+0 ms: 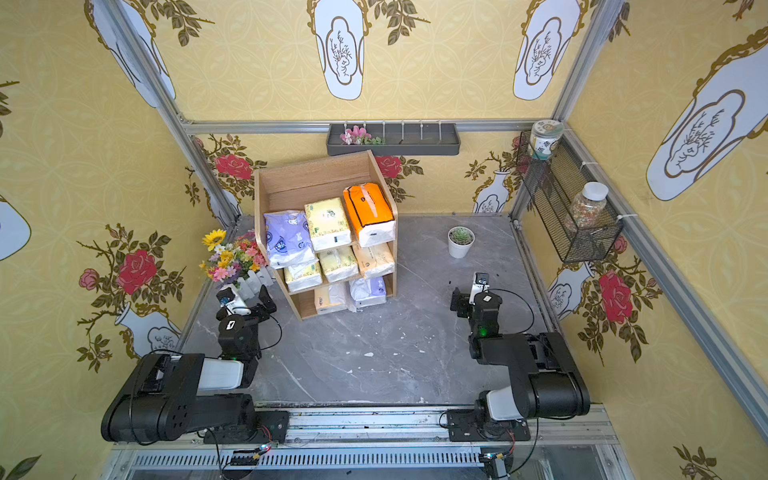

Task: Remove the tissue boxes from the shelf
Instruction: Pick up a box of tissues from the shelf.

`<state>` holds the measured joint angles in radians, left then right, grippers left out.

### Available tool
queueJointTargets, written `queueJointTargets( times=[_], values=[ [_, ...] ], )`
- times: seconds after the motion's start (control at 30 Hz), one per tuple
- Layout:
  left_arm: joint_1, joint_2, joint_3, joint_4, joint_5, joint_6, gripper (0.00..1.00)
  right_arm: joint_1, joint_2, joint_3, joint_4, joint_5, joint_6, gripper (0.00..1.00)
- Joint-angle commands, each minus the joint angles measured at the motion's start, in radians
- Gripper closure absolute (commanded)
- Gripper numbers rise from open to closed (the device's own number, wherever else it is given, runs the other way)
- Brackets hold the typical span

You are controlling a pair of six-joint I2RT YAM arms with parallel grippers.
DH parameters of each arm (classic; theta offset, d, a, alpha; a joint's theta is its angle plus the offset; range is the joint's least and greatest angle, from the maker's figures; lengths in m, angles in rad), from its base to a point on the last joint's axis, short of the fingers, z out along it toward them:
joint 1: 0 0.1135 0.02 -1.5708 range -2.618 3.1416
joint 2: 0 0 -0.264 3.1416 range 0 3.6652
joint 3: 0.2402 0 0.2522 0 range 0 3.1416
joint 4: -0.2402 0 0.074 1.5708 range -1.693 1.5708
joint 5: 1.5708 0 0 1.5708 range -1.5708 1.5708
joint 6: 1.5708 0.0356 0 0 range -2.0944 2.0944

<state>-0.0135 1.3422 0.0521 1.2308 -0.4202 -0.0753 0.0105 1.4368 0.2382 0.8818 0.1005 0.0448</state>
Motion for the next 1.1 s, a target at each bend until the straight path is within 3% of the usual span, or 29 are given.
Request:
queueJointTargets(
  times=[0.0,0.53,0.63,0.7,0.83,0.93,1.07],
  values=[
    [0.000,0.002,0.006,0.024,0.003,0.005,0.00,0.001,-0.002,-0.001,0.016,-0.012,-0.008,0.03],
    [0.000,-0.005,0.003,0.016,-0.002,0.001,0.00,0.001,-0.006,-0.003,0.021,-0.008,-0.009,0.03],
    [-0.005,-0.038,-0.006,0.019,-0.015,0.007,0.00,0.024,-0.122,-0.040,0.003,0.046,-0.015,0.03],
    [-0.008,-0.100,-0.033,0.019,0.007,0.013,0.00,0.026,-0.255,-0.039,-0.107,0.055,-0.018,0.03],
    [-0.082,-0.341,-0.011,-0.181,-0.109,0.042,0.00,0.028,-0.516,-0.023,-0.287,0.136,0.057,0.03],
    [-0.086,-0.532,0.058,-0.451,-0.111,-0.035,0.00,0.027,-0.656,0.009,-0.411,0.209,0.194,0.03],
    [-0.085,-0.697,0.151,-0.717,-0.118,-0.207,0.00,0.024,-0.779,0.142,-0.782,0.287,0.444,0.03]
  ],
)
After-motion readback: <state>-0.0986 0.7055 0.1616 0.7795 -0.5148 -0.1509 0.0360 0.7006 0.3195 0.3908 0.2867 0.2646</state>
